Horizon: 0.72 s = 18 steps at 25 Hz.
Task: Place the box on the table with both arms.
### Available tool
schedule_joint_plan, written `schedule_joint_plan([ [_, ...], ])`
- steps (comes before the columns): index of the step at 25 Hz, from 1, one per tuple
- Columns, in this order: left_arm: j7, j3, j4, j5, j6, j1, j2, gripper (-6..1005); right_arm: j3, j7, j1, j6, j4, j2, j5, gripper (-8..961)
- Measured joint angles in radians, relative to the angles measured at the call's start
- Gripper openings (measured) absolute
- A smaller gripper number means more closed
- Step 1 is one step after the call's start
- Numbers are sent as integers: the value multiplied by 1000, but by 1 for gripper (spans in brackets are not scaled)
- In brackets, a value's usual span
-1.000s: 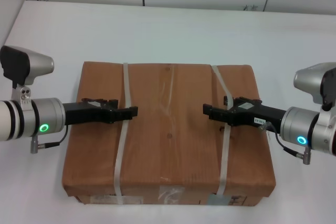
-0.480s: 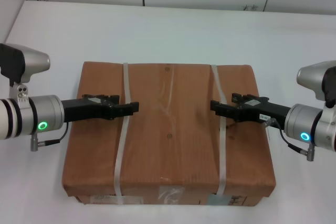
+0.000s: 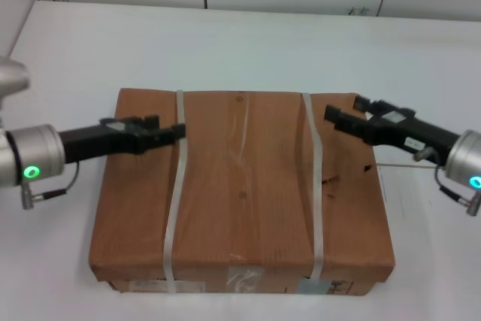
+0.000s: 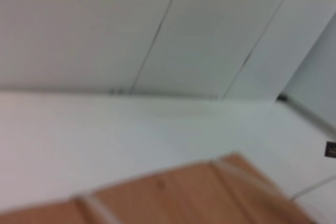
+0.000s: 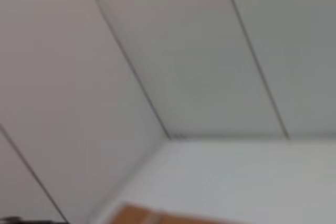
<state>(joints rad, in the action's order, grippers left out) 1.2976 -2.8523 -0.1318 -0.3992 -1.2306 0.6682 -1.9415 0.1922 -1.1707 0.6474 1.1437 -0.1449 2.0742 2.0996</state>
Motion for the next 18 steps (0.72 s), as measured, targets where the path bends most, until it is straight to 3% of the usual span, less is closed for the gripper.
schedule_joint_plan([
  [1,-11,0,-1,-15,-27,-7,6,742,-10,15,-8,91,-36,-1,0,840],
  [6,-178,-2,-20,-84,-279,-44,27,742,-2,63,-13,249,-97,-2,6,840],
  [7,-178,-2,-20,-84,-279,-44,27,742,10,82,-13,297,-115,-3,10,840],
  [9,-254,-7,-35,-86,-404,-48,29,742,55,116,-12,394,-151,-5,15,840],
  [14,-344,-11,-50,-59,-570,-46,40,741,237,139,14,591,-232,-7,16,840],
  [18,-395,-12,-51,-27,-654,-43,51,741,265,142,24,661,-255,-8,15,840],
])
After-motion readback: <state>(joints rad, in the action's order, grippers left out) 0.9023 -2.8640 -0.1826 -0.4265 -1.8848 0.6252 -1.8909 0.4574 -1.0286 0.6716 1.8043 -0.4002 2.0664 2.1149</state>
